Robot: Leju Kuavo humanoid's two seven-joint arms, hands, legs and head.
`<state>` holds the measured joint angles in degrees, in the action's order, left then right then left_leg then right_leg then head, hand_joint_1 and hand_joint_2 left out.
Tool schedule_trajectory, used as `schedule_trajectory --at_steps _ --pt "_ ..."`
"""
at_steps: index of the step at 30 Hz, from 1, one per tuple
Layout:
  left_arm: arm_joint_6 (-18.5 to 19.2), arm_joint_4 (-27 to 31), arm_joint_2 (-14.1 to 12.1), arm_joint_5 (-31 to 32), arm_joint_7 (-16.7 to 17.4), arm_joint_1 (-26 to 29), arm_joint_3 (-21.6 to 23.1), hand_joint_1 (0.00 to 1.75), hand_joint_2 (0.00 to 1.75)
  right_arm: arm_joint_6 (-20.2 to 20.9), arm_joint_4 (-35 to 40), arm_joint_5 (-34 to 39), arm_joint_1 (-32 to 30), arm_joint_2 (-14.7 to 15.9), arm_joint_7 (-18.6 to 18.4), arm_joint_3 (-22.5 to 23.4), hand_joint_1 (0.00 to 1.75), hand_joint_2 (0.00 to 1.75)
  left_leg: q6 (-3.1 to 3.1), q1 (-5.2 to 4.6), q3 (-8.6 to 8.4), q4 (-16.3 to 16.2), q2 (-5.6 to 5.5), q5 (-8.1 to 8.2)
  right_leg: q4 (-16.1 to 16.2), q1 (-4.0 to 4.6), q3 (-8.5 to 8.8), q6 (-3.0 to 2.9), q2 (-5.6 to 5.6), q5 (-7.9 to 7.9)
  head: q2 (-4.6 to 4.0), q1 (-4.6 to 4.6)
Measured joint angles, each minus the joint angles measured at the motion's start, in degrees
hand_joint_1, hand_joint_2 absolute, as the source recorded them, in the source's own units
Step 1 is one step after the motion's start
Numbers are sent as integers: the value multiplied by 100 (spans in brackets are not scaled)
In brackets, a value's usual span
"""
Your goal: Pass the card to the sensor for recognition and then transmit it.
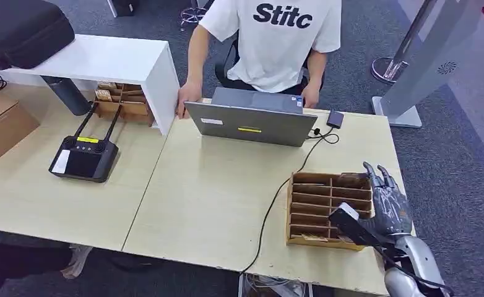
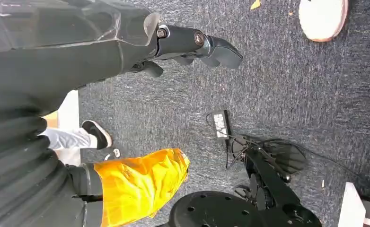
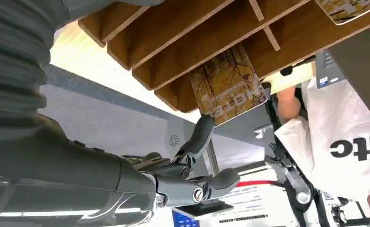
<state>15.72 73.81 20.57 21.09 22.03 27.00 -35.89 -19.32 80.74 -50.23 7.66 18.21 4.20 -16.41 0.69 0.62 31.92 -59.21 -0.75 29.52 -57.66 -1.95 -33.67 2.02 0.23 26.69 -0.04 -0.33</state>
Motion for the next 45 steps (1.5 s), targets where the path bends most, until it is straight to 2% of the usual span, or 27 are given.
schedule_trajectory --at_steps 11,45 --pt "7 0 0 37 -13 -17 -4 0 175 -118 107 120 73 -24 50 15 0 175 0 0 0 0 0 0 0 0 1 0 0 0 0 -2" --pt "44 -4 0 68 -70 -34 -33 0 175 -105 223 240 229 -127 114 33 0 175 0 0 0 0 -1 0 0 0 2 0 -1 0 0 -2"
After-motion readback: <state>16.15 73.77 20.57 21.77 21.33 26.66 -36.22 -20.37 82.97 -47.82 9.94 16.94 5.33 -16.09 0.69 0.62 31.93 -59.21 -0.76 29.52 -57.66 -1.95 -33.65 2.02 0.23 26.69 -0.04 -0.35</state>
